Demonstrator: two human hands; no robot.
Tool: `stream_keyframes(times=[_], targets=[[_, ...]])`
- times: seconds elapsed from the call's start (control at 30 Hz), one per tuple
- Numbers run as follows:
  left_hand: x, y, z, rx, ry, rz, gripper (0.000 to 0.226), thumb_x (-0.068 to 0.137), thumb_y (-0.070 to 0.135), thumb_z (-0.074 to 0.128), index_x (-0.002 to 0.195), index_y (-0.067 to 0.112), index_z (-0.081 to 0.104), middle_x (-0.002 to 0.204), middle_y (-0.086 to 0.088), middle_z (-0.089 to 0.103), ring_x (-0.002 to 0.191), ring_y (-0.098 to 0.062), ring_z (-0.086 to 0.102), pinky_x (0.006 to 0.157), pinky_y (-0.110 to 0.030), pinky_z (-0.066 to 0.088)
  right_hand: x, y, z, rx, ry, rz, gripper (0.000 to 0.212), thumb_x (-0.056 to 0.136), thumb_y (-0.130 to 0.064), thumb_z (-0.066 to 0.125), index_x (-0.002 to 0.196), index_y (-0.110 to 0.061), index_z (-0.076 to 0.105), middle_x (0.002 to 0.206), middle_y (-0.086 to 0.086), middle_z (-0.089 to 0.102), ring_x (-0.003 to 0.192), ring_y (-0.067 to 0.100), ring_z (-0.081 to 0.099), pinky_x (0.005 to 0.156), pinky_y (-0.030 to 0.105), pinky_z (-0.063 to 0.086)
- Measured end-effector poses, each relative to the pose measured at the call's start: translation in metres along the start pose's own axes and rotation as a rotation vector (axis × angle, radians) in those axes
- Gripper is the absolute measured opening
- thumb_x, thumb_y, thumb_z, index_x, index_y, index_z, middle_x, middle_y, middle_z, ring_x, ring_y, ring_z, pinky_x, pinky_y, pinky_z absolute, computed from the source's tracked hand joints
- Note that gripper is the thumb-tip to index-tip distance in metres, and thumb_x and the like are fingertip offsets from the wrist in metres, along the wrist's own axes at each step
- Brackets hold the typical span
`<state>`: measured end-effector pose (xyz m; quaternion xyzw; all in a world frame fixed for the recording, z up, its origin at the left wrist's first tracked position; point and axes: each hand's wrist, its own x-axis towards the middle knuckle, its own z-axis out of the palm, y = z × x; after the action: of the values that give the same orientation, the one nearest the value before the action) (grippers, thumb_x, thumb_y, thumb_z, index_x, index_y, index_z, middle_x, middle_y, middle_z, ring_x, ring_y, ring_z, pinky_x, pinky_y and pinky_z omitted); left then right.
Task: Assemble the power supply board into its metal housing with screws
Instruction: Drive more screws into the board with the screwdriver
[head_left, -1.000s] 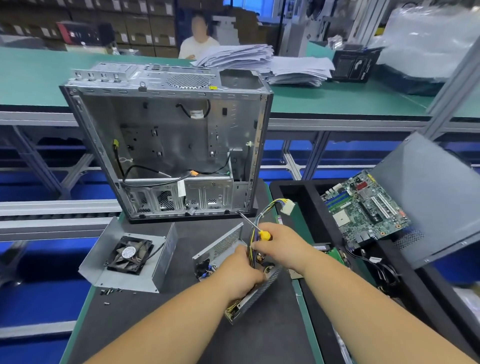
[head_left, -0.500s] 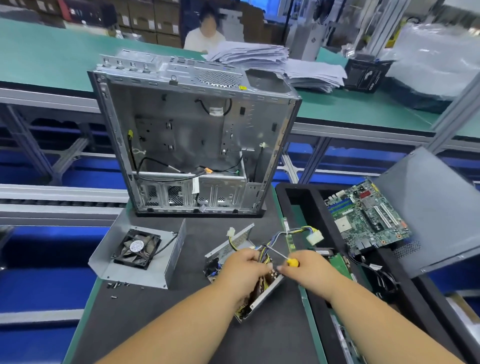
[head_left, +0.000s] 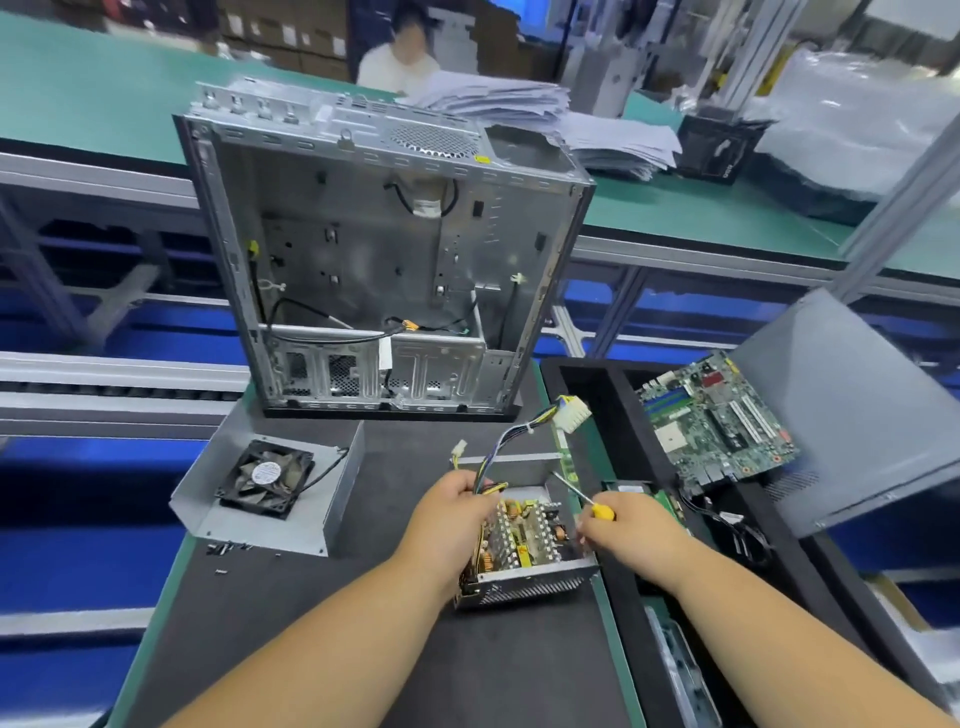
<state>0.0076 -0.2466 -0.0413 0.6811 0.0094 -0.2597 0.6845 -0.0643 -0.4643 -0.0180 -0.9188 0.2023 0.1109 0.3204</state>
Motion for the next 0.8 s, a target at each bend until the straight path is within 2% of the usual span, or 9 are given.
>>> stream_keyframes(times=[0.1, 0.2, 0.27, 0.37, 0.47, 0.53, 0.67, 0.73, 0.8], targets=[[-0.011, 0.002, -0.008, -0.011, 0.110, 0.005, 0.004, 0.091, 0.011, 0.062, 0.088, 0.009, 0.062, 0.075, -0.003, 0.062, 0.069, -0.012, 0.057, 0.066, -0.021, 0.042, 0.021, -0.013, -0.005, -0.098, 0.159, -0.150, 0.005, 0.089, -0.024, 0.059, 0.086, -0.024, 0.063, 0.083, -0.001, 0.062, 0.071, 0.017, 0.058, 0.066, 0.034, 0.046], [-0.026, 0.002, -0.013, -0.002, 0.241, 0.004, 0.010, 0.092, 0.006, 0.060, 0.083, 0.010, 0.062, 0.060, 0.007, 0.060, 0.046, 0.002, 0.051, 0.045, -0.011, 0.037, 0.043, -0.024, -0.001, -0.220, 0.181, -0.299, 0.040, 0.093, -0.021, 0.058, 0.132, -0.029, 0.055, 0.128, -0.002, 0.050, 0.104, 0.025, 0.060, 0.087, 0.038, 0.049], [-0.038, 0.002, -0.013, 0.016, 0.308, -0.007, 0.005, 0.091, 0.009, 0.061, 0.088, 0.005, 0.064, 0.059, 0.006, 0.061, 0.047, -0.001, 0.051, 0.051, -0.016, 0.038, 0.056, -0.027, 0.006, -0.310, 0.107, -0.354, 0.048, 0.097, -0.025, 0.056, 0.144, -0.029, 0.046, 0.143, -0.002, 0.046, 0.118, 0.027, 0.057, 0.095, 0.040, 0.048], [-0.051, 0.001, -0.011, 0.037, 0.442, 0.010, 0.025, 0.083, 0.019, 0.066, 0.092, -0.004, 0.061, 0.077, -0.009, 0.062, 0.067, -0.016, 0.054, 0.071, -0.031, 0.037, 0.063, -0.025, 0.012, -0.463, 0.086, -0.370, 0.027, 0.099, -0.035, 0.054, 0.123, -0.025, 0.060, 0.126, 0.002, 0.059, 0.104, 0.029, 0.062, 0.085, 0.038, 0.046], [-0.059, 0.000, -0.006, 0.057, 0.594, -0.008, 0.026, 0.076, 0.026, 0.067, 0.080, 0.001, 0.061, 0.077, -0.009, 0.061, 0.075, -0.021, 0.052, 0.072, -0.034, 0.037, 0.057, -0.014, 0.003, -0.598, 0.157, -0.339, 0.015, 0.098, -0.035, 0.049, 0.087, -0.024, 0.050, 0.103, 0.001, 0.065, 0.092, 0.028, 0.062, 0.083, 0.038, 0.037], [-0.058, -0.001, -0.002, 0.062, 0.685, -0.054, 0.017, 0.083, 0.025, 0.069, 0.074, 0.012, 0.063, 0.078, -0.002, 0.063, 0.083, -0.023, 0.053, 0.069, -0.032, 0.035, 0.049, -0.003, -0.005, -0.648, 0.149, -0.322, 0.011, 0.096, -0.030, 0.048, 0.086, -0.025, 0.047, 0.099, 0.000, 0.066, 0.092, 0.026, 0.062, 0.083, 0.038, 0.037], [-0.041, 0.002, 0.012, 0.117, 0.721, -0.134, 0.026, 0.093, 0.043, 0.062, 0.102, 0.018, 0.064, 0.117, -0.006, 0.057, 0.110, -0.026, 0.051, 0.089, -0.035, 0.039, 0.033, 0.016, -0.017, -0.574, 0.099, -0.281, 0.009, 0.095, -0.025, 0.047, 0.088, -0.023, 0.050, 0.101, 0.002, 0.066, 0.087, 0.026, 0.061, 0.071, 0.032, 0.036], [-0.026, 0.006, 0.022, 0.005, 0.679, -0.164, 0.037, 0.094, 0.045, 0.061, 0.107, 0.010, 0.065, 0.107, -0.010, 0.062, 0.099, -0.030, 0.059, 0.087, -0.038, 0.045, 0.025, 0.024, -0.021, -0.520, 0.068, -0.228, 0.012, 0.096, -0.021, 0.047, 0.095, -0.020, 0.059, 0.104, 0.004, 0.067, 0.093, 0.026, 0.064, 0.071, 0.031, 0.041], [-0.011, 0.012, 0.032, -0.165, 0.607, -0.169, 0.030, 0.097, 0.036, 0.059, 0.085, 0.009, 0.061, 0.076, -0.006, 0.058, 0.063, -0.020, 0.051, 0.060, -0.029, 0.041, 0.016, 0.029, -0.022, -0.464, 0.024, -0.151, 0.014, 0.095, -0.018, 0.049, 0.099, -0.015, 0.063, 0.107, 0.006, 0.068, 0.098, 0.027, 0.065, 0.071, 0.029, 0.043]])
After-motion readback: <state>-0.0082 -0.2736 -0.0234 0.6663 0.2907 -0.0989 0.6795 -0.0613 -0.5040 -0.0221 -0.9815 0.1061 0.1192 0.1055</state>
